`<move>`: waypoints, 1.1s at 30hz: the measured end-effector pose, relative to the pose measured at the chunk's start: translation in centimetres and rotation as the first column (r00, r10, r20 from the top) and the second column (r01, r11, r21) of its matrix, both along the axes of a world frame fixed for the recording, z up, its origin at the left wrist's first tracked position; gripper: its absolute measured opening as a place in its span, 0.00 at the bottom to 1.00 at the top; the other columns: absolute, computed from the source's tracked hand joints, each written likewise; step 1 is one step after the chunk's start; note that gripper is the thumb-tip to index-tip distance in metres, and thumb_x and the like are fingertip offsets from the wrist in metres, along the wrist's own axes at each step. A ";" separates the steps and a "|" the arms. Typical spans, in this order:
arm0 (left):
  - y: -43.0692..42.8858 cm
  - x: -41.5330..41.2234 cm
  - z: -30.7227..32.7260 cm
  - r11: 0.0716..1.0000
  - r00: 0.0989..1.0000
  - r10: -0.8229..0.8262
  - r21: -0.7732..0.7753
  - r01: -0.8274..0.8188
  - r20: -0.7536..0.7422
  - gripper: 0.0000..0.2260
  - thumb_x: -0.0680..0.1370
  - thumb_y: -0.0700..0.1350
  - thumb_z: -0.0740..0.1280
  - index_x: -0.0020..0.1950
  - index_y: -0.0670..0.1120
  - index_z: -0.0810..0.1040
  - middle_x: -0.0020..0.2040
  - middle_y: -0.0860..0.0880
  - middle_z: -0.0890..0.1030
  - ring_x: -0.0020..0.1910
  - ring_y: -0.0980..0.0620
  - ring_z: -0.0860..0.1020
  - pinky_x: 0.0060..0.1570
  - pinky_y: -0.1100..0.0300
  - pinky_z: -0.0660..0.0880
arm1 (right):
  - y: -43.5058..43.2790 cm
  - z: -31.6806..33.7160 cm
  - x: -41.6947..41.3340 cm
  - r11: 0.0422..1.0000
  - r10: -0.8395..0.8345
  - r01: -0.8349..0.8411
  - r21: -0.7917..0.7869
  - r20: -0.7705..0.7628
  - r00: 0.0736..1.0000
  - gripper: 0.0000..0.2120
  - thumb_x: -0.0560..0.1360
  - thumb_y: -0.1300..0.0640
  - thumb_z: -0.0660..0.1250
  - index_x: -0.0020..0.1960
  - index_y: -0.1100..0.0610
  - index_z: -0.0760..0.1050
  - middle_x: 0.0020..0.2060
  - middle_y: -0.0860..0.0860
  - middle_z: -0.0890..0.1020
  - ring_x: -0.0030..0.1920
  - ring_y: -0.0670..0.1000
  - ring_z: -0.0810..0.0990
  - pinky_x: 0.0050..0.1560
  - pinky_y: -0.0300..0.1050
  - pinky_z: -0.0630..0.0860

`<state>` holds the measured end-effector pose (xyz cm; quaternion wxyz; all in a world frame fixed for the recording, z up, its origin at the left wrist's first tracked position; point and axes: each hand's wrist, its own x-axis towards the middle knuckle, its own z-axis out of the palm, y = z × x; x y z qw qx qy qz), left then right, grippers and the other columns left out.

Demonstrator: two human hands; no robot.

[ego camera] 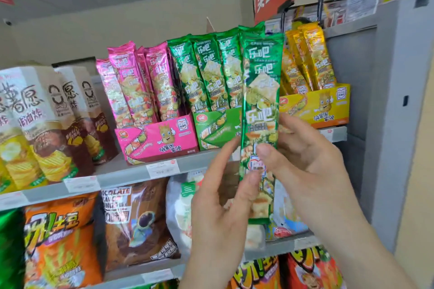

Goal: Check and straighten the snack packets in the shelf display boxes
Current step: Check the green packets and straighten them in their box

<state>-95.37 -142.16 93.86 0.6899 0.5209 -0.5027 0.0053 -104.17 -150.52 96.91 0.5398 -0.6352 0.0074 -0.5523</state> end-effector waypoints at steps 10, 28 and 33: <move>0.0 0.0 -1.5 0.997 0.977 -0.077 -0.041 0.070 -0.197 0.14 0.57 0.53 0.78 0.37 0.62 0.77 0.38 0.51 0.85 0.31 0.51 0.83 0.29 0.60 0.78 | 0.4 0.4 0.1 0.974 -0.204 0.186 0.126 0.152 0.967 0.11 0.68 0.53 0.74 0.40 0.54 0.72 0.32 0.45 0.81 0.33 0.41 0.79 0.35 0.31 0.74; -9.6 3.3 23.1 0.818 0.287 0.169 0.028 -0.574 0.943 0.32 0.69 0.56 0.75 0.72 0.53 0.71 0.67 0.53 0.77 0.64 0.53 0.74 0.63 0.61 0.68 | -14.9 9.7 -0.7 0.919 -0.357 0.387 -0.077 0.252 0.899 0.16 0.74 0.60 0.72 0.37 0.53 0.65 0.26 0.45 0.72 0.28 0.40 0.70 0.31 0.31 0.67; -15.2 5.7 26.4 0.348 0.514 -0.244 0.569 -0.745 0.822 0.55 0.58 0.69 0.71 0.80 0.51 0.53 0.77 0.51 0.64 0.74 0.51 0.64 0.74 0.56 0.59 | -17.7 11.0 1.2 0.962 -0.243 0.268 -0.060 0.264 0.933 0.15 0.75 0.61 0.70 0.54 0.46 0.68 0.43 0.43 0.85 0.43 0.44 0.83 0.47 0.42 0.79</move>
